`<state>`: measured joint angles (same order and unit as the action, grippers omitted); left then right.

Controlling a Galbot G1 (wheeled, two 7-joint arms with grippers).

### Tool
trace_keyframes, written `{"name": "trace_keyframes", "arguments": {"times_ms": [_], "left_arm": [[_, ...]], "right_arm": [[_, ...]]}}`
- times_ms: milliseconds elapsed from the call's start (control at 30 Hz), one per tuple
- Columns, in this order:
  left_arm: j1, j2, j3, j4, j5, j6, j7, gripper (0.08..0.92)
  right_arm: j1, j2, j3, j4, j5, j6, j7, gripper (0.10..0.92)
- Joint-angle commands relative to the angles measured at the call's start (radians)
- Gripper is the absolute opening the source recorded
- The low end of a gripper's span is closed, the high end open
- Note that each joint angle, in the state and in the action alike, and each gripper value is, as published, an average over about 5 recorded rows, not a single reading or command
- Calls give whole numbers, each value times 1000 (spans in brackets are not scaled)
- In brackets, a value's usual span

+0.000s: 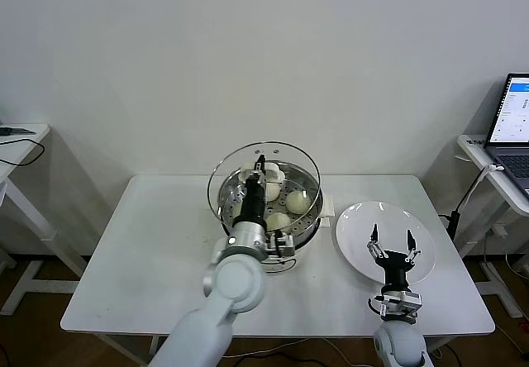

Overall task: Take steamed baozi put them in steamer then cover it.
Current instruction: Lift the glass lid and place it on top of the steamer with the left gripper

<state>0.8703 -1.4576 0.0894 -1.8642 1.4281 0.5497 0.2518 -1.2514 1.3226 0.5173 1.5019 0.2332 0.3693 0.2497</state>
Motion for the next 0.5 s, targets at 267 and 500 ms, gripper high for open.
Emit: {"name": "trace_keyframes", "arguments": {"times_ms": [267,500], "left_arm": [[-53,-127,31,206,150,35,54,195],[-48,-131,21,220,148,27,47,195]], "right_arm": [[2,1,1,-10,-4,3,-2,823],[6,0,-1,-16,-7,3,-3,823]]}}
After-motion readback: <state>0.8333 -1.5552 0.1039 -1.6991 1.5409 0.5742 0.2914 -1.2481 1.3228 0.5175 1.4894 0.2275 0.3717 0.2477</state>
